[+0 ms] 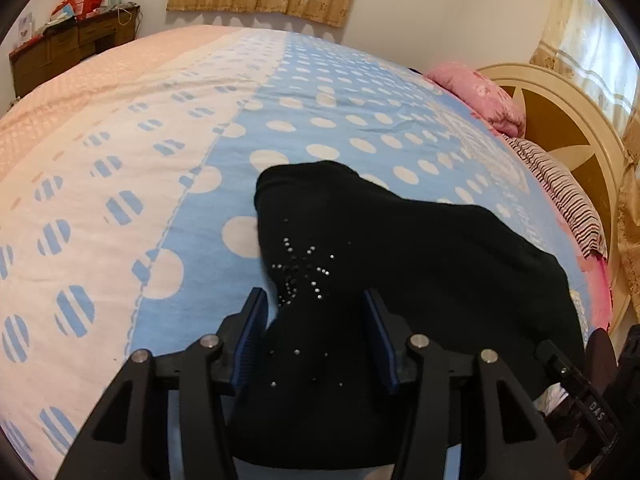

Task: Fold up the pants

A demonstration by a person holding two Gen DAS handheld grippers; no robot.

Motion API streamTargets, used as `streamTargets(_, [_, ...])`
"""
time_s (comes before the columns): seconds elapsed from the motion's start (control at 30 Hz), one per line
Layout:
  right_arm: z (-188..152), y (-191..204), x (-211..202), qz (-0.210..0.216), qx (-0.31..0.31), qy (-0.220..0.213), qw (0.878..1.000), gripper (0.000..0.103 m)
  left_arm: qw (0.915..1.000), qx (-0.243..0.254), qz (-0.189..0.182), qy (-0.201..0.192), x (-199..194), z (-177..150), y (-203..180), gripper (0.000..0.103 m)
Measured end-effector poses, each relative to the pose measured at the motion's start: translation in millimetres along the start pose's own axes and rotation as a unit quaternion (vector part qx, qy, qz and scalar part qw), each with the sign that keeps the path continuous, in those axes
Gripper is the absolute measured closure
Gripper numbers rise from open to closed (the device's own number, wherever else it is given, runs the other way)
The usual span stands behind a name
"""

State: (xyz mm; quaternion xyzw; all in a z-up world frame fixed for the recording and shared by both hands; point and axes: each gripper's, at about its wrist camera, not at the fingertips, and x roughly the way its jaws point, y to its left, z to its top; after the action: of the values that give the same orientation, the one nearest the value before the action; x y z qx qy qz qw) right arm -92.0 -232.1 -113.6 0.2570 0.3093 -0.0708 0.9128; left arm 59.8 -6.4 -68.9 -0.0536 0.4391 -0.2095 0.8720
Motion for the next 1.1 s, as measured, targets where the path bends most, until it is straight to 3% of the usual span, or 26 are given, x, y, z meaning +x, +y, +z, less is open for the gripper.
streamTargets(0.17, [3.5,-18.4,3.8,0.026,0.06,0.007,0.998,0.047,0.9999,-0.01,-0.012,-0.002,0.0,-0.7,2.3,0.046])
streamTargets(0.27, [2.4,-25.1,5.6,0.048,0.084,-0.002,0.995,0.045,0.9998,-0.014,-0.016,-0.004,0.1,-0.6,3.0,0.047])
streamTargets(0.33, [2.9,-18.1,8.4,0.034,0.059,0.0,0.998,0.045,0.9998,-0.008,-0.014,-0.009,-0.1,-1.7,1.7,0.057])
streamTargets(0.37, [3.3,-12.2,9.1,0.022,0.041,0.004,0.999,0.046,0.9997,-0.008,-0.019,-0.011,-0.3,-1.9,1.8,0.074])
streamTargets(0.4, [3.5,-7.2,9.0,0.009,0.025,0.006,1.0,0.056,0.9995,-0.011,-0.03,-0.009,-0.5,-1.8,2.5,0.08])
streamTargets(0.5, [3.7,9.5,9.6,-0.025,-0.022,0.01,0.999,0.065,0.9994,-0.01,-0.032,-0.01,-1.9,-1.2,1.9,0.082])
streamTargets(0.7, [9.9,43.8,-2.6,-0.072,-0.099,-0.011,0.992,0.07,0.9992,0.022,-0.007,-0.034,-13.1,-0.3,-7.8,0.083])
streamTargets(0.9, [22.6,67.3,-13.8,-0.058,-0.13,-0.033,0.989,0.07,0.9971,0.036,0.016,-0.065,-30.9,8.6,-2.8,0.089])
streamTargets(1.1, [32.2,104.4,-9.0,-0.033,-0.173,-0.043,0.983,0.071,0.9958,0.012,0.032,-0.085,-48.4,19.5,23.0,0.09])
